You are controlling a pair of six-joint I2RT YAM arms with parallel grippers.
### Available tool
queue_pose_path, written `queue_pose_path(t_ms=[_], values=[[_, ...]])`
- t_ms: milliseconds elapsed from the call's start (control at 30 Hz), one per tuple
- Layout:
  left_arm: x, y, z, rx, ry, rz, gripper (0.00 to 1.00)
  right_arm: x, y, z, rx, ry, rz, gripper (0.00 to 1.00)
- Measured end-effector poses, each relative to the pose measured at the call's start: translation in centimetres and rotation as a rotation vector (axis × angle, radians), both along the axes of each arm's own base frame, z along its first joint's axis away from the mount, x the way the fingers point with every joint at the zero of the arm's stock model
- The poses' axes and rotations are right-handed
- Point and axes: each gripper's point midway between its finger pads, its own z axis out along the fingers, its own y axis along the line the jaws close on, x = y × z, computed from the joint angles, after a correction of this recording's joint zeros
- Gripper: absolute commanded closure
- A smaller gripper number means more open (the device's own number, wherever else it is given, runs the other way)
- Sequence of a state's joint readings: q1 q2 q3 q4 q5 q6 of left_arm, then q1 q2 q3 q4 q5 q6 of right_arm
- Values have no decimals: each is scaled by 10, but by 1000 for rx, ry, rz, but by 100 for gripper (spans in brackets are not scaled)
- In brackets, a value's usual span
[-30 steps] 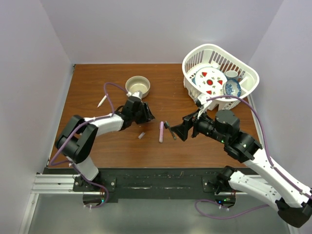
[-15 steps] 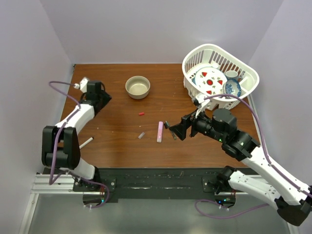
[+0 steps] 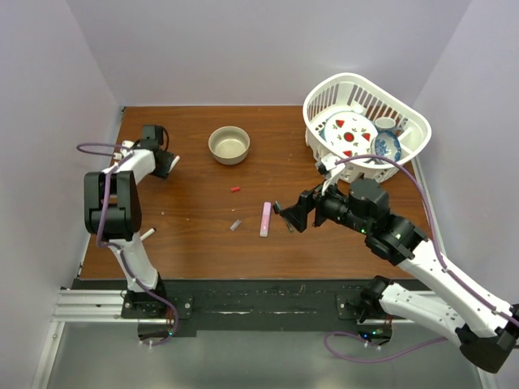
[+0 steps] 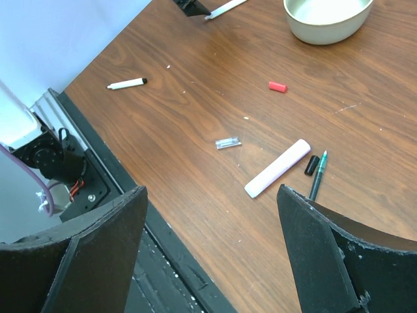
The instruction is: Insert the pens into the pen caps
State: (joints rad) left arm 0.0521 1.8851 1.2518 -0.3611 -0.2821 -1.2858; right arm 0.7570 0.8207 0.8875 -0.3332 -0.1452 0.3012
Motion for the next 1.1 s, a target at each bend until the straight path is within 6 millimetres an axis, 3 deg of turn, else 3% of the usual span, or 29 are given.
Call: queue_pose_path(t_ms=[233, 533, 900, 1067, 1100], values=[[9, 2, -3, -57, 29, 122, 46, 5, 3, -9, -24, 17, -4, 16], [22, 2, -10, -87, 56, 182, 46, 11, 2, -13, -47, 16, -27, 16], [10, 2, -20, -113, 162, 271, 46, 18, 4, -20, -69, 30, -43, 16], [4, 5, -23, -101, 192, 299, 56, 18, 5, -20, -70, 30, -44, 16], [3, 6, -23, -99, 195, 301, 62, 18, 5, -20, -69, 30, -44, 17]])
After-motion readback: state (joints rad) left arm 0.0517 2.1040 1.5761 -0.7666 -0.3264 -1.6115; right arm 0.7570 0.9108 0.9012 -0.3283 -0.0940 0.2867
